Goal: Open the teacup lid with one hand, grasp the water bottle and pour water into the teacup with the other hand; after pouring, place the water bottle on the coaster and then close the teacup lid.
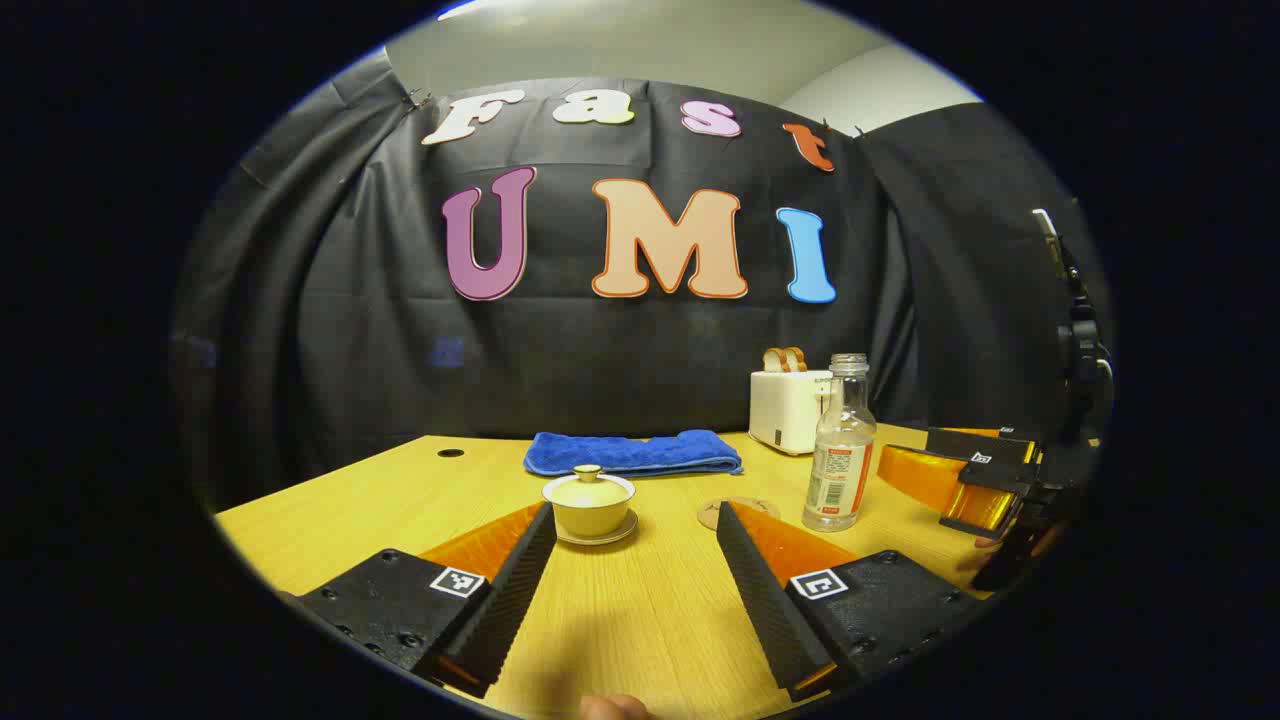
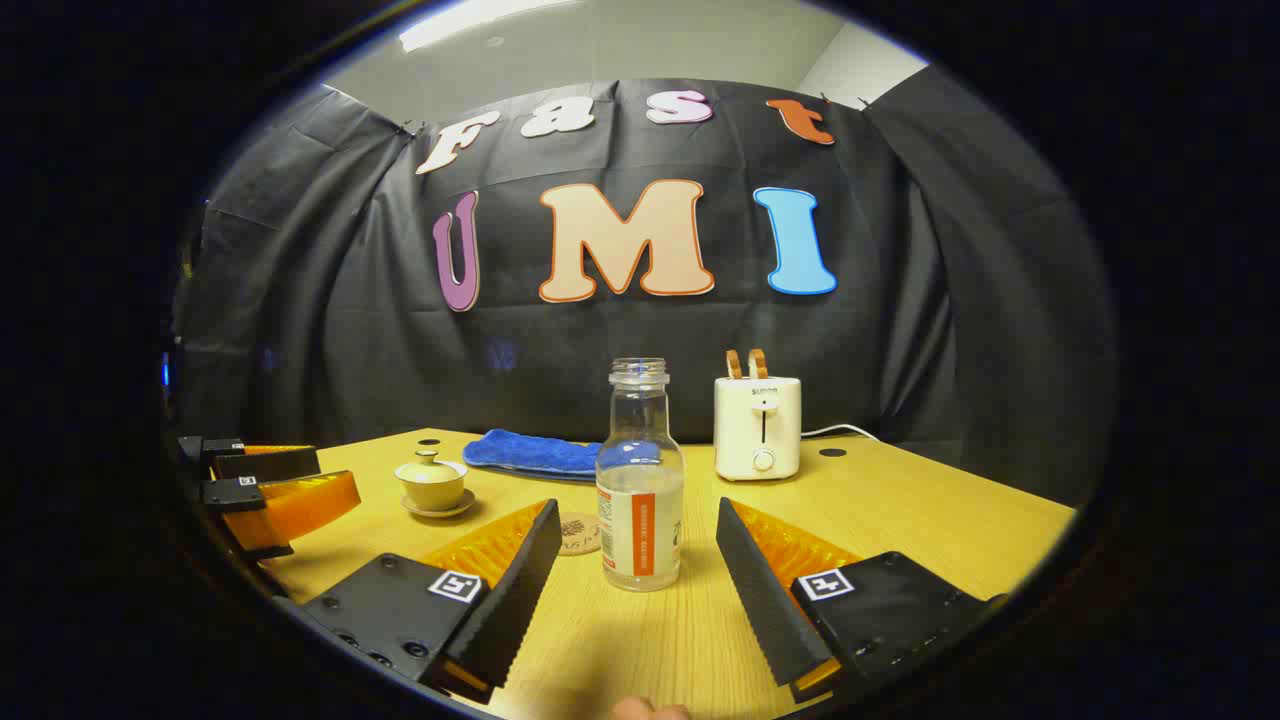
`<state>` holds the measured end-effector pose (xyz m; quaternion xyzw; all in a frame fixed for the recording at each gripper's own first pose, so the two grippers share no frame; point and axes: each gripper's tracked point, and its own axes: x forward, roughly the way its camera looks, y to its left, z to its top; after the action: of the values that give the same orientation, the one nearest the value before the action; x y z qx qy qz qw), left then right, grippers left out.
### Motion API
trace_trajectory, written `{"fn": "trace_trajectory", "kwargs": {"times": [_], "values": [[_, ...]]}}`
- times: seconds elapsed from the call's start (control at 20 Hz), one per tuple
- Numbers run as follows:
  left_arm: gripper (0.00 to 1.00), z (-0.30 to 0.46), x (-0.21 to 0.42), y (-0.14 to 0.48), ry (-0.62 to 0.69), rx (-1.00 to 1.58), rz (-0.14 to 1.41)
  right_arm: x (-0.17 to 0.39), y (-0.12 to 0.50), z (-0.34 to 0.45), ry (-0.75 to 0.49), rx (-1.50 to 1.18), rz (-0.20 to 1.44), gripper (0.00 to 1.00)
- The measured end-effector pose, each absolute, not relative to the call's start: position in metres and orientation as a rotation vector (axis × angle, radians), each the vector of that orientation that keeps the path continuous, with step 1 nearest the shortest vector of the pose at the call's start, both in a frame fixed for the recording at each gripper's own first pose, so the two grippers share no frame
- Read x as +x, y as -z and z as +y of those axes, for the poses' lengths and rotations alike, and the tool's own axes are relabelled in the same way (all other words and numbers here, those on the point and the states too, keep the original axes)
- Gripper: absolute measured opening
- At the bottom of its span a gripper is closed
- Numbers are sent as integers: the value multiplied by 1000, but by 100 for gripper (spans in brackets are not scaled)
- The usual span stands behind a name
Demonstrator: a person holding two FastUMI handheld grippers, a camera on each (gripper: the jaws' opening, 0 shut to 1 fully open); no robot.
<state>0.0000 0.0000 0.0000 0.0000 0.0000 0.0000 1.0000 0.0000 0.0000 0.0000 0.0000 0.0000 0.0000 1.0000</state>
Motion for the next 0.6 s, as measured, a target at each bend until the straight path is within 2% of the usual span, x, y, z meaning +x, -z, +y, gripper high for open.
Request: {"fn": "trace_trajectory", "kwargs": {"times": [0.6], "values": [[96,0,0,-2,-17,-5,-9,2,1,-7,31,0,-2,99]]}}
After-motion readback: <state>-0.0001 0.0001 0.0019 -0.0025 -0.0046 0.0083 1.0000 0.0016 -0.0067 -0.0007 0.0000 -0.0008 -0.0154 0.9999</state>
